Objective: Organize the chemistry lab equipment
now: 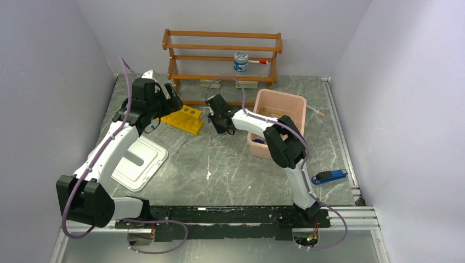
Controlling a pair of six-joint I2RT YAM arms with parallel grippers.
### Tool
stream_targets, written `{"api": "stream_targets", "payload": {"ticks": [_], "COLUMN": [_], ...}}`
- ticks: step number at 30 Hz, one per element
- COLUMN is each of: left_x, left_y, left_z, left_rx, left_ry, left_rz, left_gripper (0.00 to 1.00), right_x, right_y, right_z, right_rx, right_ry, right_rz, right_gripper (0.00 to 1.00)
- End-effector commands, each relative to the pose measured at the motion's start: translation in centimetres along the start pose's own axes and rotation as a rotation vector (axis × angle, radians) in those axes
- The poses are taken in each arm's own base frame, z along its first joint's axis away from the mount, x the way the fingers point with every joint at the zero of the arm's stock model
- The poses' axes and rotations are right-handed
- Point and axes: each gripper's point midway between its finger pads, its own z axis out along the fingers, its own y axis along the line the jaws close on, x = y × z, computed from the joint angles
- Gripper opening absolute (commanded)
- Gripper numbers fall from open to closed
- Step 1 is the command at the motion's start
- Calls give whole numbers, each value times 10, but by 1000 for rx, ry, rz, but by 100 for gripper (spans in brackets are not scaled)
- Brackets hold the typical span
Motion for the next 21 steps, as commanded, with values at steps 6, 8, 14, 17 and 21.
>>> {"api": "stream_targets", "payload": {"ticks": [6,8,14,17,21], "left_x": [21,27,44,51,55], "left_y": [-36,-51,-99,-111,-120], "left_z": [7,5,1,3,4], "left_rx": [196,279,593,641,647], "left_ry": [197,245,403,450,485], "left_rz": [-93,-116,-139,-96,-60], "left_gripper": [87,88,90,91,91], "right_x": [-7,-19,-38,-45,-54], "right_y": [-3,-2,15,26,28], "right_z": [-32,-53,-116,-145,-169], "right_rx": [-6,-22,-157,-241,-266], "right_ry": [-91,-168,-375,-454,-519], "right_rz": [-14,-1,-5,-19,-41], "right_gripper": [9,9,10,11,11]}}
